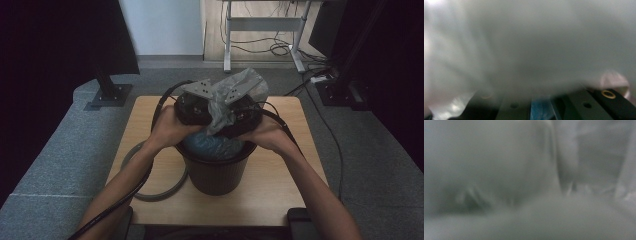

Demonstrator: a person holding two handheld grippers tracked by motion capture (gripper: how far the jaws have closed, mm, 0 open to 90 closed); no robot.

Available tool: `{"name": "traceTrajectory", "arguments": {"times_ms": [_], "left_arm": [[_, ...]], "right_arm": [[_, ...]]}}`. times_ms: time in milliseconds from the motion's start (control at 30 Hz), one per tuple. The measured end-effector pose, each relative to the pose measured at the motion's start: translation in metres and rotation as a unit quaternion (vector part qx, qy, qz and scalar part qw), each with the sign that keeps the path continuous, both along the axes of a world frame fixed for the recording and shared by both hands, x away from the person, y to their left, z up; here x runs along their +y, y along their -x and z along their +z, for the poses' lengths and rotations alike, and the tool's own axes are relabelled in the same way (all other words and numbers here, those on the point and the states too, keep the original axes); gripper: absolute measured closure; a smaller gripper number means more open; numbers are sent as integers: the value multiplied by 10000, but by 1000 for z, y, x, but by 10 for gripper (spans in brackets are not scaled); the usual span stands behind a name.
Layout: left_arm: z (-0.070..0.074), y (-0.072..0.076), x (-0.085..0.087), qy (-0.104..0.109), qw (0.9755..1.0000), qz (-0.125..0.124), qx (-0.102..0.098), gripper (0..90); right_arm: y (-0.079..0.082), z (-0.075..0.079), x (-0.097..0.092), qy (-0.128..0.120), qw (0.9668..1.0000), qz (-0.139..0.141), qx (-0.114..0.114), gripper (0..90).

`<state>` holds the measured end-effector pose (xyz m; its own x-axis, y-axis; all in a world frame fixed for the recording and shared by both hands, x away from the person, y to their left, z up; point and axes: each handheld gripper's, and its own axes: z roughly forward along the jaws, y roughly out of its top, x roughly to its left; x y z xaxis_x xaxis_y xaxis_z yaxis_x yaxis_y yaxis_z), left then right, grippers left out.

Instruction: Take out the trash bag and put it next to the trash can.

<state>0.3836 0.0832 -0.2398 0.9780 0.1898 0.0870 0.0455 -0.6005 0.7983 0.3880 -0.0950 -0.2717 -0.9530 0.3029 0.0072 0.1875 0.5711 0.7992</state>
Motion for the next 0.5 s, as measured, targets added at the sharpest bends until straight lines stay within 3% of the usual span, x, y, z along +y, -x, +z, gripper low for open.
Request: {"name": "traceTrajectory", "arguments": {"times_ms": [67, 100, 200, 233, 367, 500], "left_arm": [[1, -1, 3, 84, 9999, 45, 58, 824], [2, -2, 6, 190, 9998, 88, 72, 824], [8, -4, 18, 414, 9983, 406, 14, 574], [10, -5, 24, 490, 9978, 434, 63, 543], [12, -9, 48, 674, 9961, 480, 315, 492], [1, -12, 59, 537, 9958, 448, 593, 462]], "right_arm": [[0, 0, -4, 69, 9999, -91, -81, 706], [0, 0, -4, 69, 9999, -91, -81, 706], [0, 2, -9, 68, 9997, -202, -105, 766], [-1, 2, -11, 63, 9996, -250, -135, 771], [-2, 5, -22, 23, 9991, -422, -82, 772], [-4, 7, -28, -110, 9989, -459, -61, 769]]}}
